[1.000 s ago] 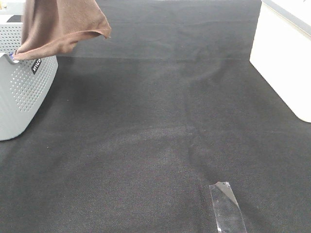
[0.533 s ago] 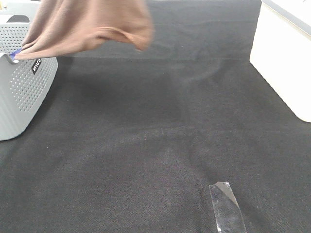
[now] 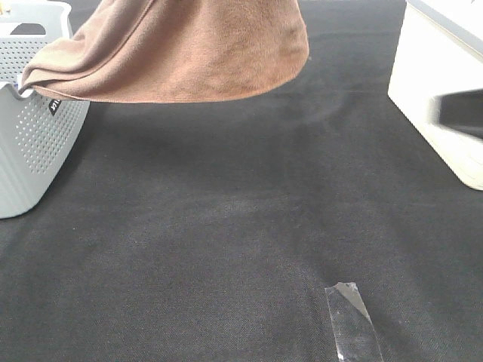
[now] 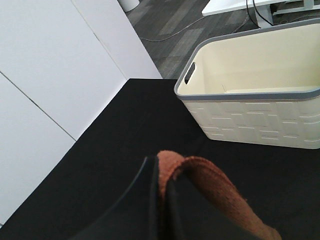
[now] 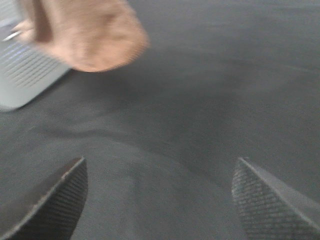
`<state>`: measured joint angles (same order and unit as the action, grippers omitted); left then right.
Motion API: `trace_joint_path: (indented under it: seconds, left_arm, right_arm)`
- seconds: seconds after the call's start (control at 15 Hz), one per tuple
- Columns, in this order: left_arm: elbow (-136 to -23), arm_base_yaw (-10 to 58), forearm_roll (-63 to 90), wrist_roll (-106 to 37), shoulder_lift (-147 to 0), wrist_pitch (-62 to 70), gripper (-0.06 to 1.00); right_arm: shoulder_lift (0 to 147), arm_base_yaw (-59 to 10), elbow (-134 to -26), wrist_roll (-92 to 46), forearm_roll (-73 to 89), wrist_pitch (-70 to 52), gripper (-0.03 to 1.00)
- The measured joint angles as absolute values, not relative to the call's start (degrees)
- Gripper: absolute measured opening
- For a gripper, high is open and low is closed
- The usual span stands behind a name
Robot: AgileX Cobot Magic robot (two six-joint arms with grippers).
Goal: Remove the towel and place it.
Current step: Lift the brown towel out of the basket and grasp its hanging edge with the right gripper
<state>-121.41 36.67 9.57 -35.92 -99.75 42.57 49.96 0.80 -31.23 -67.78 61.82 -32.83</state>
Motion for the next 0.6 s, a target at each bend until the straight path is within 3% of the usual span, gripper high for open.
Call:
trace_joint_path:
  seconds: [0.13, 0.27, 0.6]
  left_arm:
    - [-121.4, 36.8, 10.9, -35.9, -99.8, 43.8, 0.00]
    - [-121.4, 36.8, 11.3, -35.9, -99.8, 45.0, 0.00]
    - [-121.4, 36.8, 11.5, -35.9, -99.8, 45.1, 0.00]
  right_arm:
    - [61.5, 0.8, -34.6, -89.6, 75.9, -39.8, 0.77]
    - [72.3, 0.8, -39.2, -101.3, 84.7, -49.8, 0.77]
    - [89.3, 0.6, -50.6, -106.1, 90.0, -61.1, 0.77]
